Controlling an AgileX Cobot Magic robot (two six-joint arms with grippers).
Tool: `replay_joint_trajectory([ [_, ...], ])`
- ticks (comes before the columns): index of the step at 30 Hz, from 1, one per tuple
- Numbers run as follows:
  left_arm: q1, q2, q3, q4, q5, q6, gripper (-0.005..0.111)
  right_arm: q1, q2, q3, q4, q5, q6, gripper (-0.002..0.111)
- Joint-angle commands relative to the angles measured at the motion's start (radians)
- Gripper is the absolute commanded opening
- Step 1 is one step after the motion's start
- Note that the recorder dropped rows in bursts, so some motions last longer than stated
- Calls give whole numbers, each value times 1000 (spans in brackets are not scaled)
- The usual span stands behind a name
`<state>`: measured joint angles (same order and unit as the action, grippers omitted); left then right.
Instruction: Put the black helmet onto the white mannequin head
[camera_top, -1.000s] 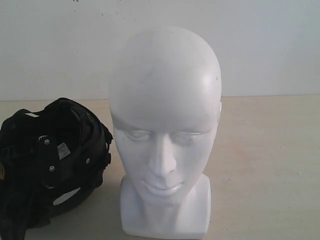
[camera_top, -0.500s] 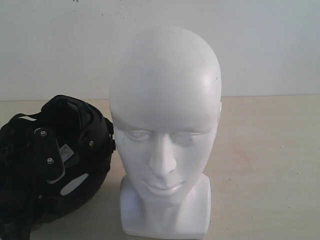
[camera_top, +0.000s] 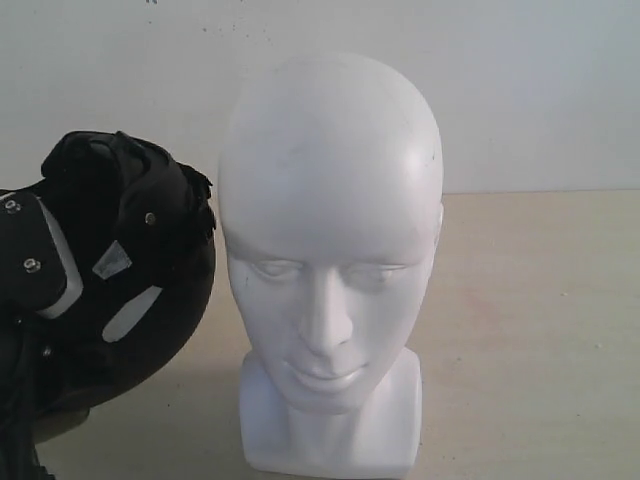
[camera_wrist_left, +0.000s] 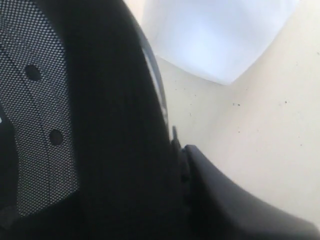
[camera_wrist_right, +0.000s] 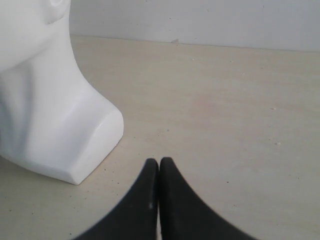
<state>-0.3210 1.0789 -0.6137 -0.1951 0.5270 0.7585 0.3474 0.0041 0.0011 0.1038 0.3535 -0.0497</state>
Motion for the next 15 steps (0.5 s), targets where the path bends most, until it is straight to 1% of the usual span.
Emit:
replay_joint_trajectory([
  [1,-6,-62,-8,36,-22,-9,4,2,-4,-1,-6,-5,-2,0],
  [2,-11,-75,-8,119,-22,-128,4,2,-4,-1,-6,-5,-2,0],
  [3,-22,-89,-8,189,-22,-213,4,2,-4,-1,-6,-5,-2,0],
  [4,-41,-101,-8,258,-22,-304,4,2,-4,-1,-6,-5,-2,0],
  [5,-60,-121,-8,367,-19,-439,4,2,-4,-1,-6,-5,-2,0],
  [6,-80,-134,-8,448,-19,-520,4,2,-4,-1,-6,-5,-2,0],
  [7,-98,-149,-8,505,-19,-617,4,2,-4,-1,-6,-5,-2,0],
  [8,-130,-166,-8,585,-26,-713,4,2,-4,-1,-6,-5,-2,0],
  [10,-177,-187,-6,688,-50,-928,4,2,-4,-1,-6,-5,-2,0],
  [11,-213,-202,-4,785,-63,-1102,4,2,-4,-1,-6,-5,-2,0],
  [13,-259,-220,-2,932,-64,-1342,4,2,-4,-1,-6,-5,-2,0],
  [14,-282,-227,4,1014,-62,-1446,4,2,-4,-1,-6,-5,-2,0],
  [15,-304,-236,12,1067,-62,-1513,4,2,-4,-1,-6,-5,-2,0],
])
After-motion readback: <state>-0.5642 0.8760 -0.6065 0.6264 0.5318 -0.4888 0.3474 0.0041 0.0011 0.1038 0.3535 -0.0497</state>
